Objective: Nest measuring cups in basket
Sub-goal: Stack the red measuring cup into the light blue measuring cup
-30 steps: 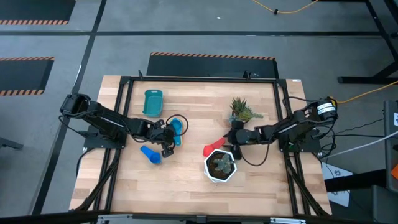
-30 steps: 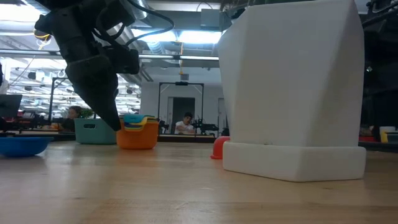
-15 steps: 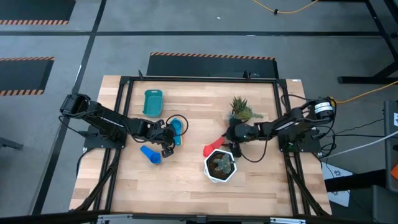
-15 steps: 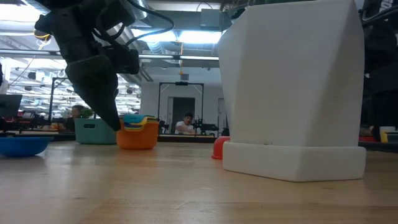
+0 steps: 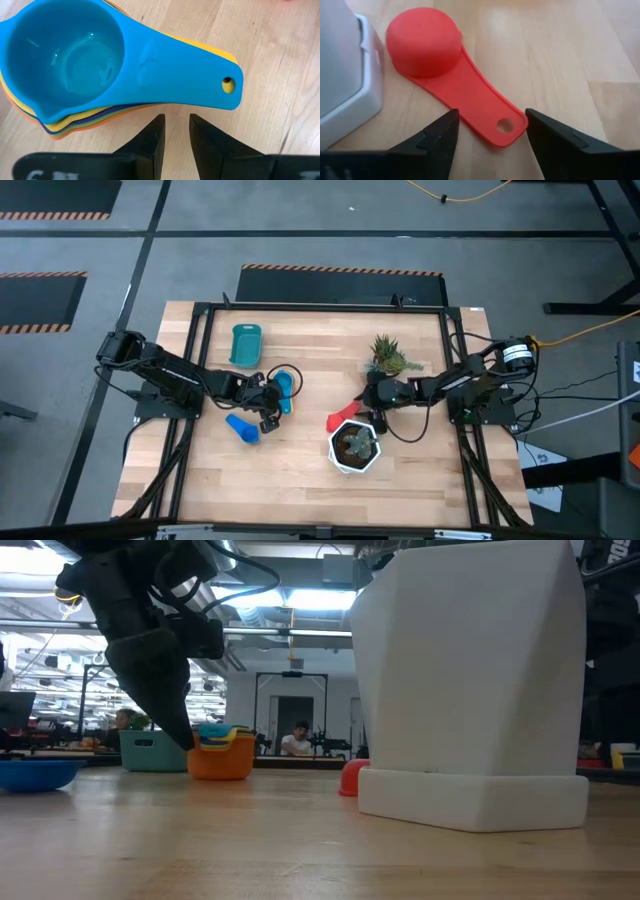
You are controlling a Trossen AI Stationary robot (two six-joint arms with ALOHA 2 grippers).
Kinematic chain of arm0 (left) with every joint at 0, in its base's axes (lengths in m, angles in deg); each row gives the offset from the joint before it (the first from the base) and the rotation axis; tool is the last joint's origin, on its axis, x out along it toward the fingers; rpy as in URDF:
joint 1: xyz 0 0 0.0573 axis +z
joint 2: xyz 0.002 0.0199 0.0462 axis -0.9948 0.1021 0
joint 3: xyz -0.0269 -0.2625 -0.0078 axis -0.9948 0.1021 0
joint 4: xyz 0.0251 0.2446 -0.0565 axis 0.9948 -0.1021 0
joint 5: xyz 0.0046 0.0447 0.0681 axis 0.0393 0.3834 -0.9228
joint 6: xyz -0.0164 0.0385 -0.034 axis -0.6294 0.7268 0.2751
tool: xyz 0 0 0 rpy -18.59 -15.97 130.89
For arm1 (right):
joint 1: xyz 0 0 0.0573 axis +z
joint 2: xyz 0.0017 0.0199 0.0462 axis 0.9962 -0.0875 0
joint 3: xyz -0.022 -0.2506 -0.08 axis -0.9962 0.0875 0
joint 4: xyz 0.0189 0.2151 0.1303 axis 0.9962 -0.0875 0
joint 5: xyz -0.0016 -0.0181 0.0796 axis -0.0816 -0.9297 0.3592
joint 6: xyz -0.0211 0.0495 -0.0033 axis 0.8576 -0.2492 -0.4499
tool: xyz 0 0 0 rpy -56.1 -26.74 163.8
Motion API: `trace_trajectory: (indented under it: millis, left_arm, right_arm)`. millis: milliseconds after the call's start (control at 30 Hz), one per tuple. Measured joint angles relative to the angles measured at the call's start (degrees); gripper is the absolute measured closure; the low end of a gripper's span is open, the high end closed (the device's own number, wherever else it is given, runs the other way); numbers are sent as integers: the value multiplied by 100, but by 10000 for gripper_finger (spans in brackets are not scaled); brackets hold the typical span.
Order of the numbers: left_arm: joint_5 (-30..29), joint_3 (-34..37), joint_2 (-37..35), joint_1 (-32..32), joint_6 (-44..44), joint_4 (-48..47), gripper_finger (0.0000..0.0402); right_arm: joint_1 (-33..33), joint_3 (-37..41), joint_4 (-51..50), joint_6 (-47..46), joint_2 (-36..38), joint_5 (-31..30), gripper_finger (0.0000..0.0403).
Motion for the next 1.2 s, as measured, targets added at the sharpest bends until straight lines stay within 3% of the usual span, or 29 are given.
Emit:
trace_trajectory:
  millis: [1200]
  left_arm:
    - [-1,0,0,4,-3,0,320]
  right_arm:
    - [0,-2,269,150,199,129,192]
